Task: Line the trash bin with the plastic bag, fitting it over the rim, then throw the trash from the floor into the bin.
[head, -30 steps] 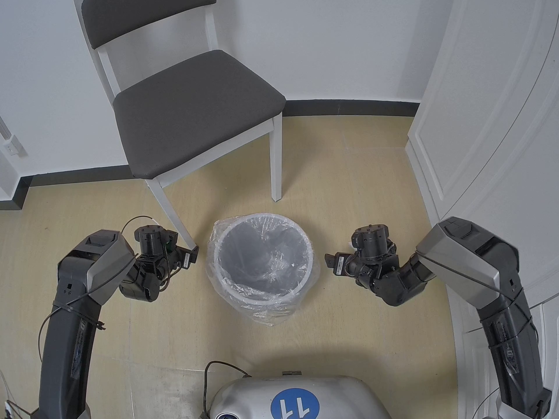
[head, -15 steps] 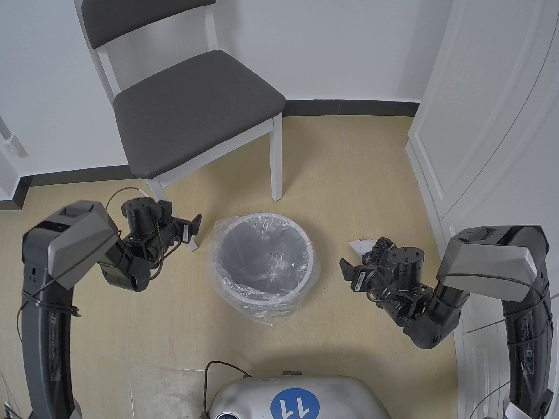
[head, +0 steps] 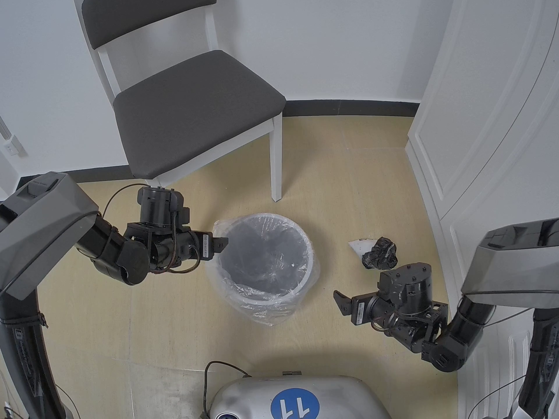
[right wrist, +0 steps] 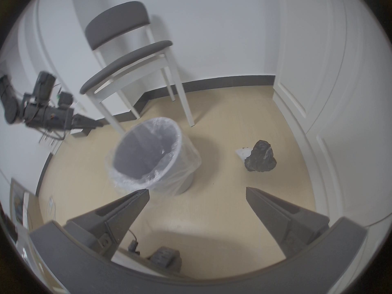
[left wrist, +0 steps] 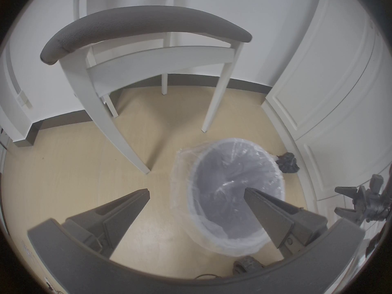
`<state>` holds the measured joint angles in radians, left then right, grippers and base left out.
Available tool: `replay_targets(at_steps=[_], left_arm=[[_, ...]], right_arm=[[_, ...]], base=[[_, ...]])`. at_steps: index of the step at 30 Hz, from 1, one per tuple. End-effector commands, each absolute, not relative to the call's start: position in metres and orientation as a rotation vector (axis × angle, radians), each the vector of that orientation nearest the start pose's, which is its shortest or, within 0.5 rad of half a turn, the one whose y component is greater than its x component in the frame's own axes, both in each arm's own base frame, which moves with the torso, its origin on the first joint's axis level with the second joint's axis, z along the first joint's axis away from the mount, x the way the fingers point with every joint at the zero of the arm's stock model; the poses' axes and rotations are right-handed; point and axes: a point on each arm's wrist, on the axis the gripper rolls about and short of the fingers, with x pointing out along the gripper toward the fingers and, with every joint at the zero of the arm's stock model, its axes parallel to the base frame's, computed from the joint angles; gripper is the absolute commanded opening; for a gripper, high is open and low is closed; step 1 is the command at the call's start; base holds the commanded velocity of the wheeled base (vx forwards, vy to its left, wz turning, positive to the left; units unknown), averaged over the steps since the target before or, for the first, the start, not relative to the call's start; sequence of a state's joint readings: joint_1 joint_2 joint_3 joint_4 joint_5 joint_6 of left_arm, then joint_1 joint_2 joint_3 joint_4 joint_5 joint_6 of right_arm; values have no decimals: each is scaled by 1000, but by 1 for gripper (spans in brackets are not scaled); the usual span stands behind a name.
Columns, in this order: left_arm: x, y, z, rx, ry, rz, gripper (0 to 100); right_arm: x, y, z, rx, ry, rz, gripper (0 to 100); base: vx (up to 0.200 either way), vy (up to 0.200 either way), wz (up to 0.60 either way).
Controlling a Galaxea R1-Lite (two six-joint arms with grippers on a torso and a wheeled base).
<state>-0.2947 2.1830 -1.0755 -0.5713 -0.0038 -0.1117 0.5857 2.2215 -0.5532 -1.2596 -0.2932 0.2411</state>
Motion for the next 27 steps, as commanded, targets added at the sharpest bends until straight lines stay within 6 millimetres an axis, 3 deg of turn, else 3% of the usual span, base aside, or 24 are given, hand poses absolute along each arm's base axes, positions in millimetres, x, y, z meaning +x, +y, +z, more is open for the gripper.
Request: replay_targets(at_steps=[1,10,21,22,27], left_arm=[[380,-137,63,-22,604,-303,100],[388,-143,0,86,745,-311,100],[389,-145,-9,111,752,-274,100],[389,-145,-7,108,745,-274,0],[387,-144,3,106,727,-277,0]], right_arm=[[248,176,43,0,380,306,100],[244,173,45,-12,378,310,100],[245,173,47,-10,372,307,100],[245,173,48,-8,370,308,100],[245,173,48,-9,369,306,100]], base=[[0,0,0],[0,0,0],[0,0,0],[0,0,0],[0,0,0]])
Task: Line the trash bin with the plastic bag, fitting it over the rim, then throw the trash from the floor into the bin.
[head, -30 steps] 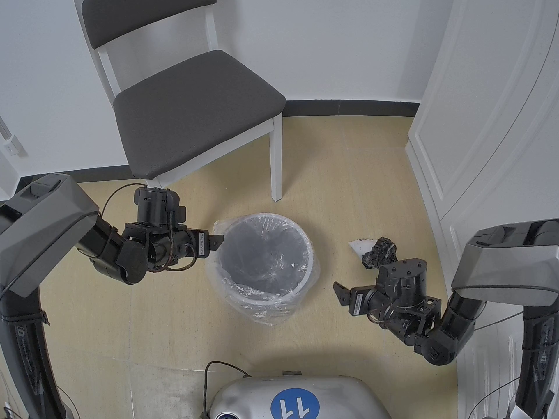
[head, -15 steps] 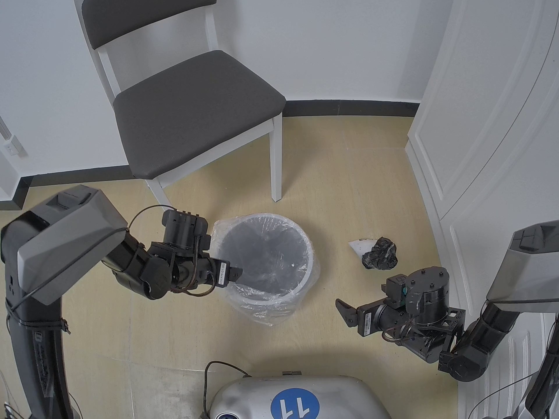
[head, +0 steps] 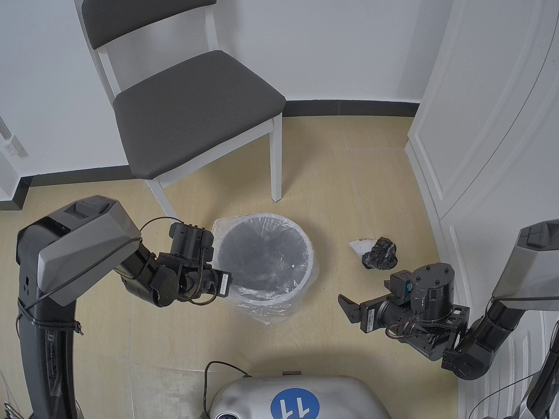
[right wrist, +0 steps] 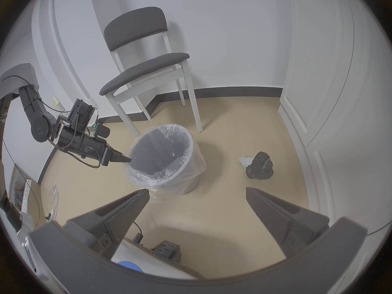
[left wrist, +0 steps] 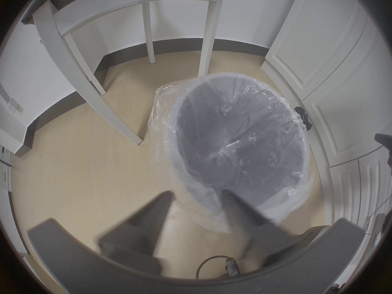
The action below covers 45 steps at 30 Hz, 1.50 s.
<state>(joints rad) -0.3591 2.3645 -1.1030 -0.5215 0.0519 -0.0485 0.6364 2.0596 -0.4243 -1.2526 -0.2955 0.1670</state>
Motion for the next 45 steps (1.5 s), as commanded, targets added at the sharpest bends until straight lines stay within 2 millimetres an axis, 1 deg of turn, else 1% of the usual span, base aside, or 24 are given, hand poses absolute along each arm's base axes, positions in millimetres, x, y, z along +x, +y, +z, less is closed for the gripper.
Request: replay_targets(at_steps=[1,8,13,14,15,16,19,20,23,25,32,40,45], left_arm=[[386,-145,6,105,719,-279,0],[381,-143,12,109,717,-281,0],[377,-138,-1,164,754,-296,0],[376,-134,-7,199,771,-307,0],[376,-134,-7,199,771,-307,0],[376,-132,-14,218,787,-312,0],[378,-133,-29,227,812,-315,0],[380,-134,-38,229,820,-313,0],[387,-136,-59,227,801,-309,0],[393,-138,-68,216,772,-303,0],[405,-144,-68,154,714,-286,0],[433,-150,-69,52,581,-200,0],[442,-146,-70,24,531,-195,0]], right_arm=[[245,173,48,-9,369,306,100],[244,172,49,-6,365,307,100],[244,173,49,-7,367,308,100],[244,173,49,-7,367,308,100],[244,173,49,-7,367,308,100],[244,173,48,-8,368,308,100],[244,173,47,-10,371,308,100],[244,173,46,-11,373,307,100],[245,173,46,-12,375,307,100],[245,173,45,-12,376,307,100],[245,173,43,-15,382,305,100],[245,174,43,-15,382,306,100],[246,174,42,-17,384,306,100]], base=[[0,0,0],[0,0,0],[0,0,0],[0,0,0],[0,0,0],[0,0,0],[0,0,0],[0,0,0],[0,0,0],[0,0,0],[0,0,0],[0,0,0],[0,0,0]])
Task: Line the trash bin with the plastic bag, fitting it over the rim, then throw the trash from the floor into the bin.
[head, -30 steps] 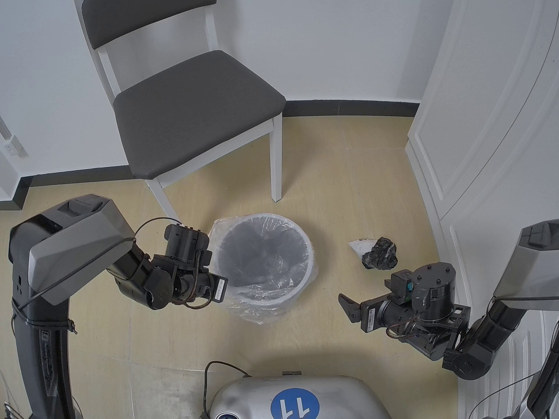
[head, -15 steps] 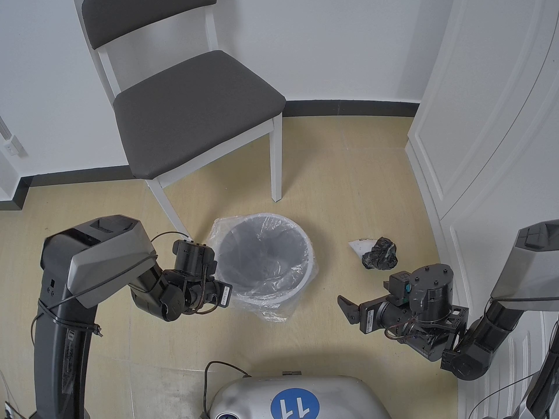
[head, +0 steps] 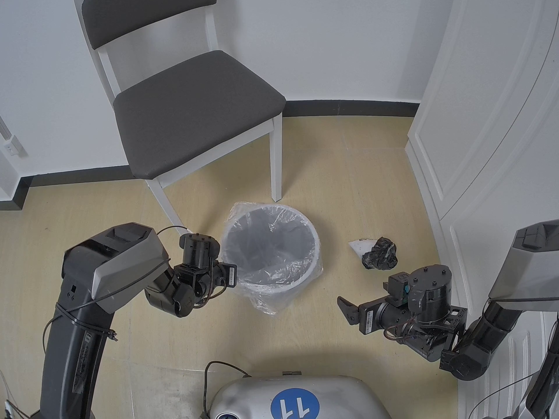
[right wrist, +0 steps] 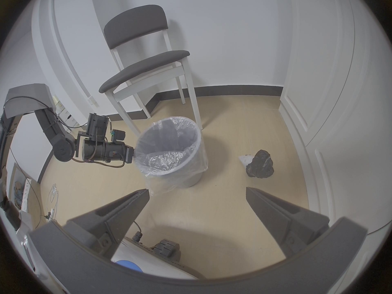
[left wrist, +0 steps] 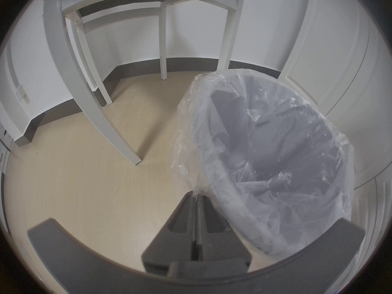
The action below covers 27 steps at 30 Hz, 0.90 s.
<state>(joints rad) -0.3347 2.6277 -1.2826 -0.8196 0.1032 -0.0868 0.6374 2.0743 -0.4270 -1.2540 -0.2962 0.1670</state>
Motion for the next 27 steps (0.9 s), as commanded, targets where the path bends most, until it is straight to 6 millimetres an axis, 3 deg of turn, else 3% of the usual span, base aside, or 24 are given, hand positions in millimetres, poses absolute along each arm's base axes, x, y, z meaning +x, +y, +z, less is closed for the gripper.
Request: replay_targets(at_steps=[1,13,27], left_arm=[[443,-143,-71,21,522,-190,0],[437,-111,-74,-32,570,-318,0],[436,-108,-72,-40,598,-347,0]], right_arm=[[246,174,42,-17,384,306,100],[246,174,39,-21,392,304,100],[248,175,28,-36,422,300,100]], base=[[0,0,0],[0,0,0],[0,0,0]])
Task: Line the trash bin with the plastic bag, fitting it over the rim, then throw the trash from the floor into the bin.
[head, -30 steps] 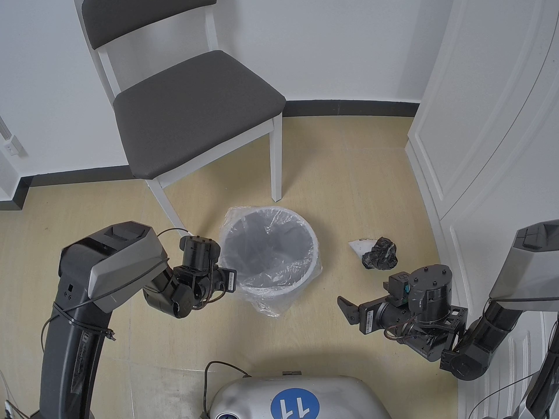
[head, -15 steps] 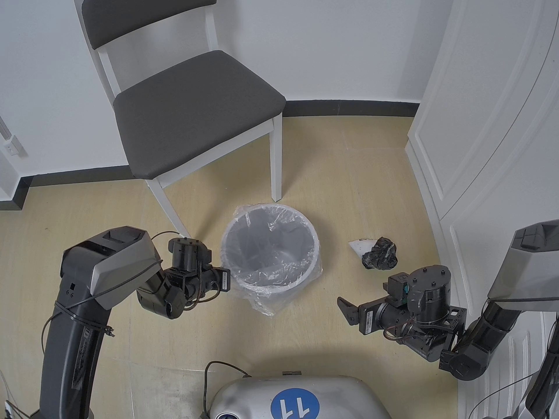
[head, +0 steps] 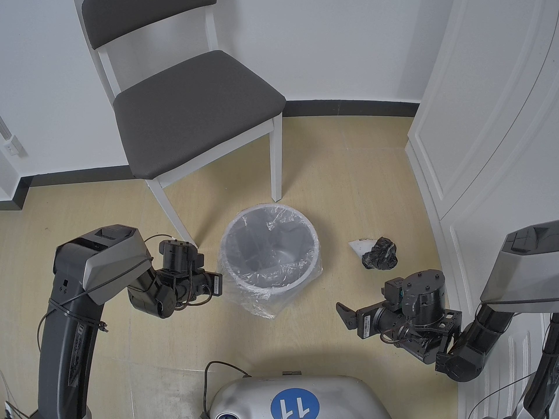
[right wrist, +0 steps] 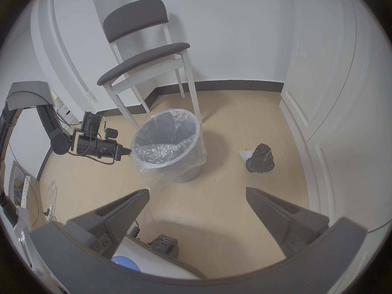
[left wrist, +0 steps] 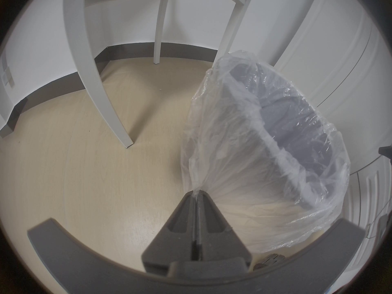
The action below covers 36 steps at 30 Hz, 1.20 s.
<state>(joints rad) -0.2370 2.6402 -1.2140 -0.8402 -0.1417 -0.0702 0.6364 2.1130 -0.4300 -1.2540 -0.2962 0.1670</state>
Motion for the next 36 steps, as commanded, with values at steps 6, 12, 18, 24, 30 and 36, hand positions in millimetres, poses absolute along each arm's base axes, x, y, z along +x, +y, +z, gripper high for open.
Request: replay_targets(at_steps=[6,12,18,24,30,36], left_arm=[[436,-105,-72,-58,618,-364,0],[431,-102,-72,-45,642,-367,100],[421,-75,-72,102,668,-428,100],[426,-59,-72,172,604,-417,100],[425,-58,-73,148,552,-479,100],[421,-73,-76,155,507,-506,100]], right_arm=[[248,175,25,-42,430,300,100],[248,175,26,-41,428,301,100],[248,176,26,-39,424,302,100],[247,176,27,-36,421,306,100],[250,182,19,-36,417,314,100],[249,184,10,-48,413,318,100]], base=[[0,0,0],[0,0,0],[0,0,0],[0,0,0],[0,0,0],[0,0,0]])
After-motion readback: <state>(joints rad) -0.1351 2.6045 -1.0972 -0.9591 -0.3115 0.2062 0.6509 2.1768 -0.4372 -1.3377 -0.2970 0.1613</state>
